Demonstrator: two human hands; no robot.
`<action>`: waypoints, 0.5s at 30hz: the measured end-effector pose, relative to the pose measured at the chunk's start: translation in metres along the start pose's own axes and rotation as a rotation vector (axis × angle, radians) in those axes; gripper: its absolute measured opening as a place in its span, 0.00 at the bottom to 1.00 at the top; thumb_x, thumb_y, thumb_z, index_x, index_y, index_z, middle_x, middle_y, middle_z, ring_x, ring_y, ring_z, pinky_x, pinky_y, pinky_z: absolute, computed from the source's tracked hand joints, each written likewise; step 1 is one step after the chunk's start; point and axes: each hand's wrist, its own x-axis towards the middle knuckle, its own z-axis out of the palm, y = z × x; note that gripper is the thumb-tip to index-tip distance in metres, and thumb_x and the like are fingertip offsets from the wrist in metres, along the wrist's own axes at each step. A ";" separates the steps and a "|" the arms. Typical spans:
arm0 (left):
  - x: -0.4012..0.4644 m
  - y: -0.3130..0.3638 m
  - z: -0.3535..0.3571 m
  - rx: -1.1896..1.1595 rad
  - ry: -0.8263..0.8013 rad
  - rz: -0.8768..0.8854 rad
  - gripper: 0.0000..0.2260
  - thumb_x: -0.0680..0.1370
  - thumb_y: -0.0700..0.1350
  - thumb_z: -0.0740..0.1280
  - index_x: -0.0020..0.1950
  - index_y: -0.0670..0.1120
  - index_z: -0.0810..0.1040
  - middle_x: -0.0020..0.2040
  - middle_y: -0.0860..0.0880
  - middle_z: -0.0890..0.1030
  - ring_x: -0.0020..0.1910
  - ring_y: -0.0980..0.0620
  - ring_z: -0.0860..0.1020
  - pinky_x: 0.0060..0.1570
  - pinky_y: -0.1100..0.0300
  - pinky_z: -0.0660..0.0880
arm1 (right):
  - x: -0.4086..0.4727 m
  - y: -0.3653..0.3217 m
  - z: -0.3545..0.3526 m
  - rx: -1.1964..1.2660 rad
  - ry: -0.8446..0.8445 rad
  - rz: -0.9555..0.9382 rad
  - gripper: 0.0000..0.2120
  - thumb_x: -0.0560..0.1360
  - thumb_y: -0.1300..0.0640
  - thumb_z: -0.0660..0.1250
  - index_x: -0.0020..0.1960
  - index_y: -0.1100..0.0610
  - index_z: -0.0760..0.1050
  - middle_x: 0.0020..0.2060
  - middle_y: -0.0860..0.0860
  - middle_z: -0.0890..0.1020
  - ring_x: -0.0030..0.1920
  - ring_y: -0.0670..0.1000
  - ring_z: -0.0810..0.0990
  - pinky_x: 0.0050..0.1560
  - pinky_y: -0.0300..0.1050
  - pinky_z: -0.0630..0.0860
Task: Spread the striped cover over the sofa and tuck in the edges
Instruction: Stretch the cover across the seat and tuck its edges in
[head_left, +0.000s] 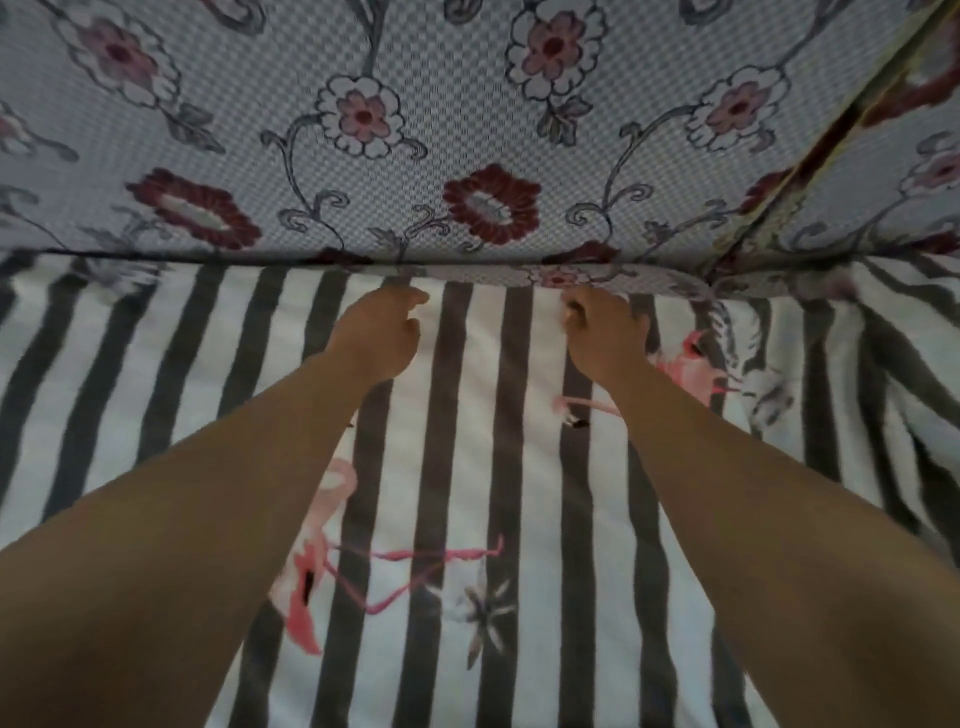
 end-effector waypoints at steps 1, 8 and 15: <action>0.012 -0.001 0.003 0.030 0.015 0.023 0.19 0.80 0.42 0.58 0.71 0.48 0.69 0.71 0.47 0.69 0.69 0.47 0.69 0.70 0.54 0.64 | 0.010 0.003 0.003 -0.063 0.016 -0.002 0.13 0.78 0.58 0.56 0.59 0.52 0.74 0.58 0.55 0.79 0.61 0.59 0.73 0.62 0.56 0.63; 0.067 0.017 0.014 0.190 0.013 0.094 0.16 0.80 0.47 0.60 0.68 0.51 0.73 0.67 0.43 0.73 0.64 0.41 0.72 0.59 0.50 0.71 | 0.045 0.032 0.002 -0.194 0.010 -0.053 0.12 0.78 0.54 0.60 0.60 0.52 0.75 0.61 0.55 0.77 0.63 0.58 0.72 0.64 0.54 0.63; 0.072 0.015 0.020 0.164 0.138 0.171 0.10 0.73 0.47 0.71 0.54 0.50 0.78 0.56 0.47 0.75 0.52 0.43 0.77 0.46 0.52 0.74 | 0.044 0.047 -0.015 -0.172 -0.032 -0.179 0.06 0.72 0.54 0.70 0.49 0.52 0.80 0.56 0.52 0.79 0.61 0.56 0.73 0.59 0.50 0.58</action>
